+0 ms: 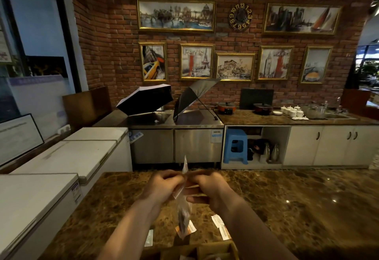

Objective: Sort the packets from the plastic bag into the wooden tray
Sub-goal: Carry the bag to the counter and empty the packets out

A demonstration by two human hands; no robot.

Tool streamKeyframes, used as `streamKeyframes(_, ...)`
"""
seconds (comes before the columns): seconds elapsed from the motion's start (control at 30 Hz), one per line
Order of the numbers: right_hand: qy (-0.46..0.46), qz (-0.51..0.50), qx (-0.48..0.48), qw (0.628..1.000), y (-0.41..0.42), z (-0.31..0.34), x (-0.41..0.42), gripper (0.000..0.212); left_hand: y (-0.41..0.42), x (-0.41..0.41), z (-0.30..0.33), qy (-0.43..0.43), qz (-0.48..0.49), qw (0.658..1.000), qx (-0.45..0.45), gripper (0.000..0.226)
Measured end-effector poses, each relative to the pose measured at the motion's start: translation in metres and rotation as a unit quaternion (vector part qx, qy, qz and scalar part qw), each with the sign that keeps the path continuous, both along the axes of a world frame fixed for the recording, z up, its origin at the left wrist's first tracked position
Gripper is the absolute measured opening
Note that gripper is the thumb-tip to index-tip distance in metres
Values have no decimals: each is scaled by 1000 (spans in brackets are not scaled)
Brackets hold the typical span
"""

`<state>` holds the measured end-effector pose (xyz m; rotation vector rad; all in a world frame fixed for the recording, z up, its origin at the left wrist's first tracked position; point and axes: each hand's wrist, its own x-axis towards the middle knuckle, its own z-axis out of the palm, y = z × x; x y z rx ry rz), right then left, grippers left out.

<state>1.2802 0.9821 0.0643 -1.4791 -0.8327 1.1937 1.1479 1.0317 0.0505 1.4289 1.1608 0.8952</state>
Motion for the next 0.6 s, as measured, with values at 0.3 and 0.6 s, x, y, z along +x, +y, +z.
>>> streamKeyframes(0.3,-192,11,48,980,-5,0,-6,17,1,0,-6,6,55,998,12,13)
streamKeyframes(0.6,-213,-36,-21,976,-9,-9,26,14,24,-42,-8,134,132,982,31,16)
